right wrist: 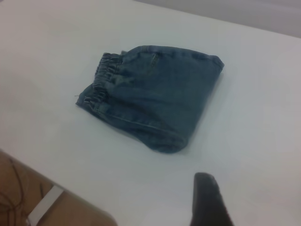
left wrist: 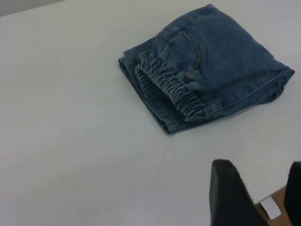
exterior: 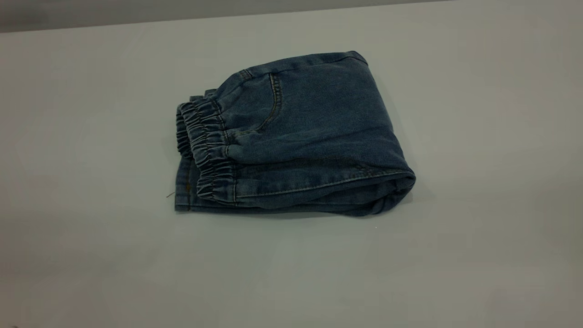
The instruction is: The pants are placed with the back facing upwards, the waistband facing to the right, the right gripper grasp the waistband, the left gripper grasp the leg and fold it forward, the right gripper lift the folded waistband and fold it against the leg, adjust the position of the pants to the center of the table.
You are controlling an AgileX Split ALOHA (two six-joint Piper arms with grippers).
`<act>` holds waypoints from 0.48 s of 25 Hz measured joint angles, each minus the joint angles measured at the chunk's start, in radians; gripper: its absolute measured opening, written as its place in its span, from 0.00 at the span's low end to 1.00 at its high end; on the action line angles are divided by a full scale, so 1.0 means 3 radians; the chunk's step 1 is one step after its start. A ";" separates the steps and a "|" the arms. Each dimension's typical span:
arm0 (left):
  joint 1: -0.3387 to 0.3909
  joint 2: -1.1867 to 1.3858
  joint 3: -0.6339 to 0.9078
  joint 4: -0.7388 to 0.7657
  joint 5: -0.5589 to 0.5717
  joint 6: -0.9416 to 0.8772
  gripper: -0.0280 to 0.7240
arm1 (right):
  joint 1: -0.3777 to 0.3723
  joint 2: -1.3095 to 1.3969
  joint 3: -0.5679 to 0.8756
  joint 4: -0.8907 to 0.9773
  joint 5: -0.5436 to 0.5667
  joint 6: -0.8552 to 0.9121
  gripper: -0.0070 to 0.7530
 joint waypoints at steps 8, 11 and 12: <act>0.0938 -0.0011 0.0000 0.0006 0.0003 0.0002 0.43 | -0.1030 0.0000 -0.0003 0.0060 0.0000 0.0000 0.49; 0.1232 -0.0099 0.0000 0.0023 0.0003 0.0002 0.43 | -0.1211 0.0000 -0.0003 0.0060 0.0000 0.0000 0.49; 0.1285 -0.0146 0.0000 0.0026 0.0003 0.0002 0.43 | -0.1219 0.0000 -0.0003 0.0060 0.0000 0.0000 0.49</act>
